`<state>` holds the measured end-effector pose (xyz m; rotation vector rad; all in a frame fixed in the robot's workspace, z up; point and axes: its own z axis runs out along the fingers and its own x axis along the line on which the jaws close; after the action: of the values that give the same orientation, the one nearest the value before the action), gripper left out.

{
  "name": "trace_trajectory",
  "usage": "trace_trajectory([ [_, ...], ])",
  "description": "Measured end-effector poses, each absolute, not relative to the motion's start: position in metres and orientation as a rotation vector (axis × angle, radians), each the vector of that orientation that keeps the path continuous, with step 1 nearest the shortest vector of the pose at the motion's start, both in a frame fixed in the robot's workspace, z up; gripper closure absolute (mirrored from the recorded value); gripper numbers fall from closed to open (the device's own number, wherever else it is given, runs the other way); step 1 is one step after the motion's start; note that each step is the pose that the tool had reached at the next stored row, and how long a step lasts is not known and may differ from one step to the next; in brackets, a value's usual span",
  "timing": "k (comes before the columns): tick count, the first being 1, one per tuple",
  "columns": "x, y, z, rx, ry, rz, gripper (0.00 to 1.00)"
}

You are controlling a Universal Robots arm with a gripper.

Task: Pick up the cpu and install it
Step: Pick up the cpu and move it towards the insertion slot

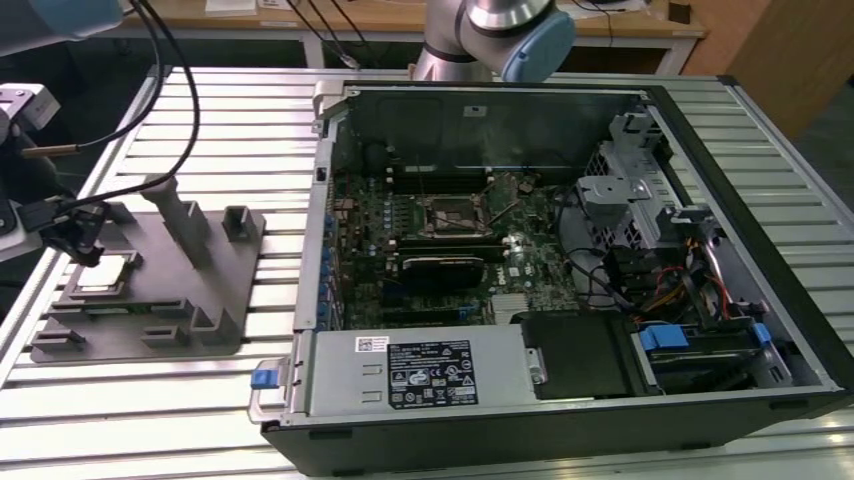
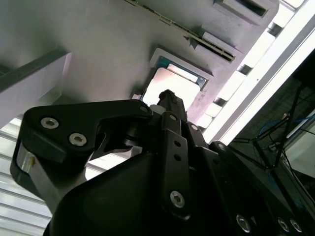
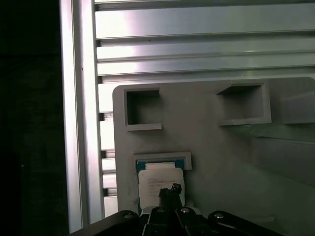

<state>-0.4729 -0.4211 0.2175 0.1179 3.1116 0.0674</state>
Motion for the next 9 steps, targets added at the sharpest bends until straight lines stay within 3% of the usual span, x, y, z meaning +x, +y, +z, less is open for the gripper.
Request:
trace_trajectory([
  [9,-0.4737,-0.4211,0.2069,0.118,3.112,0.067,0.89],
])
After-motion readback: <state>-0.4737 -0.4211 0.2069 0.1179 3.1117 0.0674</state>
